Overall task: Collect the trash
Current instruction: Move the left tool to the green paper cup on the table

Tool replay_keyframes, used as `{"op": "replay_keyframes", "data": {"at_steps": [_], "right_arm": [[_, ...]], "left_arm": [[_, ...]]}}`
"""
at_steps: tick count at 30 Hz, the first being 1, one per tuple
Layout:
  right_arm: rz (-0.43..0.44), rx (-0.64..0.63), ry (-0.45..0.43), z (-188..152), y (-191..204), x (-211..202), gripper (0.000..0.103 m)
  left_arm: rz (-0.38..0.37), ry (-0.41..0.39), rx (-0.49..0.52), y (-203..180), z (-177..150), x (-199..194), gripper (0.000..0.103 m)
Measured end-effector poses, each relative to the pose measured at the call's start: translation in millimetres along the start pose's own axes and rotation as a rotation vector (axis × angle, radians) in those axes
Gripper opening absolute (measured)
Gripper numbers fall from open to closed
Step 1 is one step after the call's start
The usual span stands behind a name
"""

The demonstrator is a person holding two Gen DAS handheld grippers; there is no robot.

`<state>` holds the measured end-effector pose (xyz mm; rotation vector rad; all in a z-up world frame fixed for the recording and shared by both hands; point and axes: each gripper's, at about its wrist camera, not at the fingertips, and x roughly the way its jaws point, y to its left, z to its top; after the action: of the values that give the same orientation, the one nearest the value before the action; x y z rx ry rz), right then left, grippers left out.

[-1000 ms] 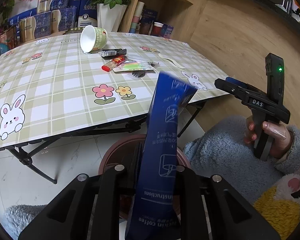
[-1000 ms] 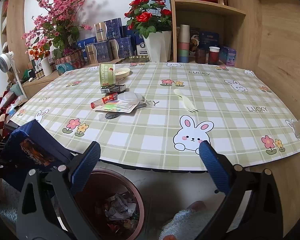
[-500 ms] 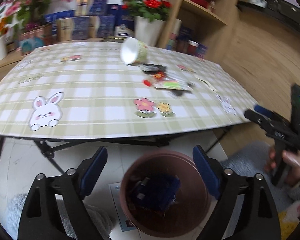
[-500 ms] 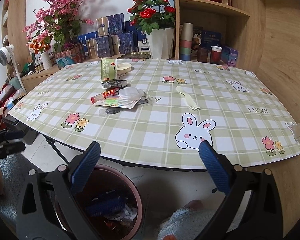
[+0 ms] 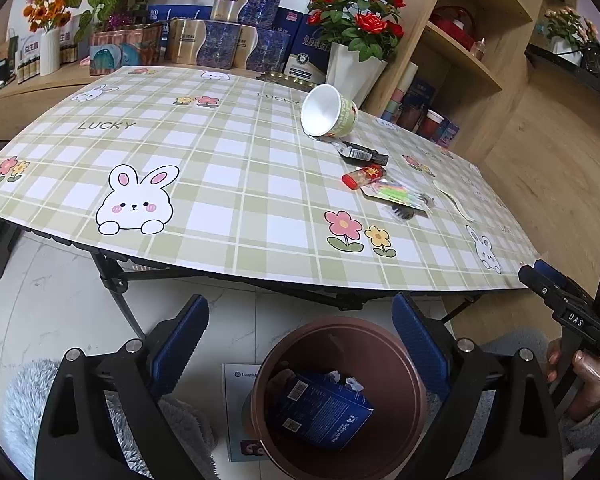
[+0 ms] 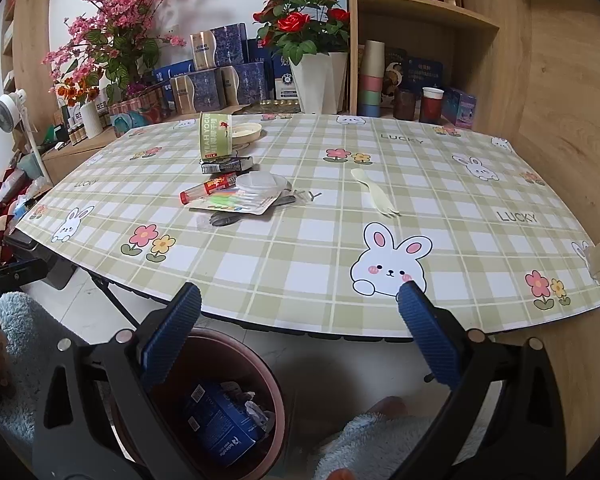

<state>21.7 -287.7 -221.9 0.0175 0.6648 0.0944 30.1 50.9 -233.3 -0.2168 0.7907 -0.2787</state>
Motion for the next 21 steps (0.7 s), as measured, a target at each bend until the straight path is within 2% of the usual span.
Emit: {"op": "replay_keyframes", "data": {"at_steps": [5,7,12,17,21], "right_arm": [[0.007,0.042,0.016,6.2,-8.8,3.9,0.097],[0.01,0.053,0.018,9.9,-12.6,6.7,0.097],[0.003,0.059,0.005,25.3,-20.4,16.2,0.097],[0.003,0.081,-0.011,43.7,-29.8,32.7,0.097],[0.003,0.094,-0.012,55.6,-37.1,48.9,0.097]], "left_arm": [[-0.018,-0.031,-0.074,12.5,9.8,-9.5,0.091],[-0.034,-0.002,-0.09,16.0,17.0,-6.3,0.091],[-0.015,-0.018,-0.01,8.2,47.3,0.4,0.091],[-0.052,-0.061,0.02,-4.1,90.1,18.9,0.091],[-0.082,-0.074,0.071,-26.2,128.7,51.6,0.091]]}}
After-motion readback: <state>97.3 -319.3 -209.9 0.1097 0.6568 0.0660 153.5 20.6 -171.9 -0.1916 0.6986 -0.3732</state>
